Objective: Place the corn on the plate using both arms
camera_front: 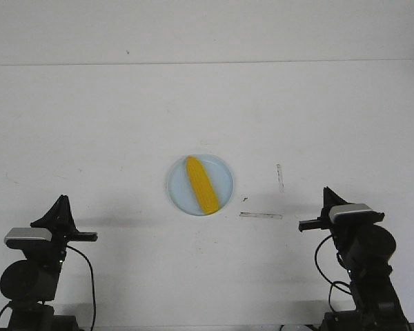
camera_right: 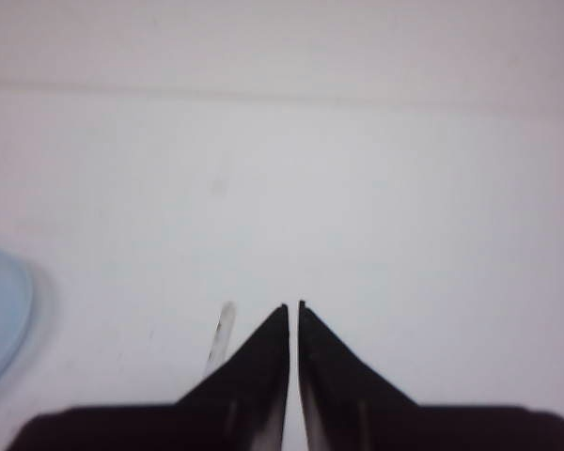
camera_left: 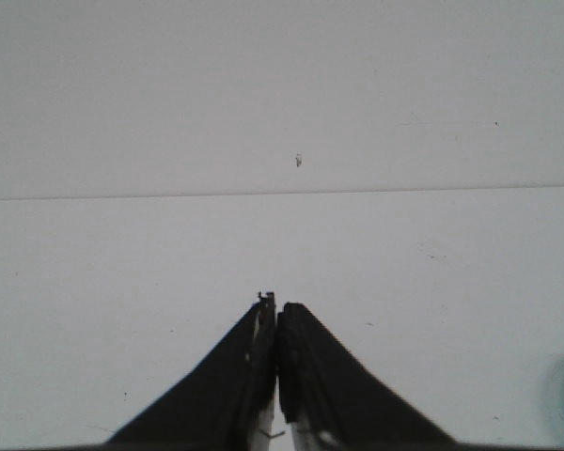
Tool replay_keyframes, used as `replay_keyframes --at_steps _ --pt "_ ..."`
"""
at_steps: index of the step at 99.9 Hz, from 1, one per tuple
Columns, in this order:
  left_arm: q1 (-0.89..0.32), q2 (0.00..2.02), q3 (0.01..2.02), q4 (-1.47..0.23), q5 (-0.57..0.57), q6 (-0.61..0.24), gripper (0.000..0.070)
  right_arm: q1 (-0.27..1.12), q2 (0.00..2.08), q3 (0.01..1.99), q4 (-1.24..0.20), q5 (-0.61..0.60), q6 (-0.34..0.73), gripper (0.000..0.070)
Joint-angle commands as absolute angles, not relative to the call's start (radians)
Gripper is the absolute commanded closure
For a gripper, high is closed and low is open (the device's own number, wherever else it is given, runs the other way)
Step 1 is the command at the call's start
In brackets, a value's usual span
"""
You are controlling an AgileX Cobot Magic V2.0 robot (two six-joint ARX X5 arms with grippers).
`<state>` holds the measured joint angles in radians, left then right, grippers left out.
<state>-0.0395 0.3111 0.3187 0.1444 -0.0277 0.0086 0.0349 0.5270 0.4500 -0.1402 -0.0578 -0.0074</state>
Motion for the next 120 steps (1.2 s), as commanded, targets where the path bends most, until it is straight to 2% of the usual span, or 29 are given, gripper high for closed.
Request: replay_keyframes --at_steps 1,24,42,120 --pt "-0.039 0.311 0.329 0.158 -0.031 0.008 0.0698 0.026 0.464 0.422 -0.114 -0.055 -0.032 0.0685" --pt "-0.039 0.311 0.329 0.158 -0.031 0.008 0.0699 0.004 0.234 0.374 -0.152 -0.044 -0.027 0.0685" --pt "-0.039 0.311 0.329 0.158 -0.031 0.008 0.0698 0.004 0.145 0.374 -0.169 -0.046 -0.027 0.0685" --pt "-0.039 0.311 0.329 0.158 -0.031 0.008 0.0698 0.004 0.124 0.374 -0.165 -0.046 -0.027 0.0685"
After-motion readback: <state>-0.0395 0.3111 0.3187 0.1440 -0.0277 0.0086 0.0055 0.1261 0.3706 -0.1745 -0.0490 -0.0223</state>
